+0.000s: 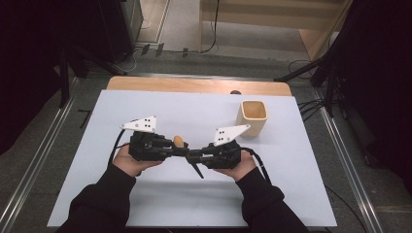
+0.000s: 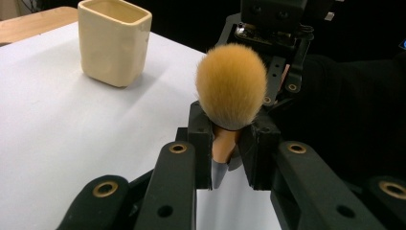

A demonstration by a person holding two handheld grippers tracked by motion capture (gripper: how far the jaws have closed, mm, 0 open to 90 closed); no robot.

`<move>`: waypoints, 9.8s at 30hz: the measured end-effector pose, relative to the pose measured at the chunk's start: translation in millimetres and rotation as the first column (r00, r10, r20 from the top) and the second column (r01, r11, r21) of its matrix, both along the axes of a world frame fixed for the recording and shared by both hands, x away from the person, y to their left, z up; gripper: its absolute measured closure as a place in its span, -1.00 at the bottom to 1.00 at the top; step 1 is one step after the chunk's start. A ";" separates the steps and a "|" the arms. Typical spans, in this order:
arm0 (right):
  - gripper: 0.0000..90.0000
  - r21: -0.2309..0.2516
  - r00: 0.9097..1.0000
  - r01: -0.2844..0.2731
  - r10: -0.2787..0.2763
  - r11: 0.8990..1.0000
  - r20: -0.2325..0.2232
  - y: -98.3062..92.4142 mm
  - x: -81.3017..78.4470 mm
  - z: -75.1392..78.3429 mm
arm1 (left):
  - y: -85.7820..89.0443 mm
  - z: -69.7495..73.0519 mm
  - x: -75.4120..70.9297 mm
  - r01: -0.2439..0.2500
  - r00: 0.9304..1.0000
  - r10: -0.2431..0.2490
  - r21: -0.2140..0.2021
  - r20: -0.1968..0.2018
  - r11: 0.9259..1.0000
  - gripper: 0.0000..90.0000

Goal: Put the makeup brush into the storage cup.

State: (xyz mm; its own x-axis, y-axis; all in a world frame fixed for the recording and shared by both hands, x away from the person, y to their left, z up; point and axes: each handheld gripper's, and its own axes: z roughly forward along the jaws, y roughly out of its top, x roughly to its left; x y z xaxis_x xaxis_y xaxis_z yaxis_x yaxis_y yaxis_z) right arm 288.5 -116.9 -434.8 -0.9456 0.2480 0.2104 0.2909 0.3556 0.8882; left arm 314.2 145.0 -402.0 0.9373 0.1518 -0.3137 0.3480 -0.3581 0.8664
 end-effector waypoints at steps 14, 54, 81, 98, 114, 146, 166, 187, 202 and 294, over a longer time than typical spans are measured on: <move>0.08 0.006 0.999 0.012 -0.013 1.000 0.032 1.5 -1.7 1.8 | 2.0 11.1 -2.6 0.007 1.000 -0.007 0.017 0.019 1.000 0.73; 0.35 0.089 0.999 0.049 -0.050 0.995 0.006 20.4 1.5 -19.8 | -13.1 25.4 6.7 0.045 0.997 -0.058 0.245 0.044 0.968 0.73; 0.74 0.092 0.998 0.057 -0.058 0.994 0.015 14.4 -0.4 -12.7 | -3.9 15.9 5.7 0.029 0.998 -0.032 0.060 0.054 0.998 -0.09; 0.74 0.116 0.999 0.047 -0.049 0.992 0.017 13.6 -3.8 -11.2 | 2.6 6.2 -5.5 0.001 0.996 -0.001 -0.009 0.089 1.000 -0.20; 0.74 0.108 0.998 0.059 -0.062 0.992 0.025 6.5 -1.8 -9.4 | 22.3 1.6 -5.1 -0.053 0.990 0.056 -0.026 0.127 0.998 -0.35; 0.74 0.124 0.992 0.115 -0.120 0.986 0.034 -22.9 2.3 -4.4 | 49.5 -6.7 -9.6 -0.098 0.982 0.101 -0.027 0.157 0.995 -0.43; 0.74 0.122 0.986 0.160 -0.165 0.980 0.031 -42.7 4.9 2.4 | 68.1 -14.8 -16.3 -0.138 0.974 0.139 -0.017 0.179 0.990 -0.53; 0.74 0.137 0.974 0.217 -0.224 0.967 0.041 -66.3 5.3 10.1 | 94.1 -17.0 -19.9 -0.195 0.965 0.196 -0.022 0.173 0.981 -0.58; 0.74 0.133 0.958 0.273 -0.282 0.953 0.054 -88.9 7.0 15.8 | 108.2 -19.9 -21.5 -0.227 0.959 0.224 -0.003 0.176 0.974 -0.59; 0.74 0.087 0.772 0.621 -0.627 0.779 0.104 -161.6 100.0 70.1 | 137.1 -28.3 -23.9 -0.304 0.937 0.301 -0.012 0.178 0.953 -0.59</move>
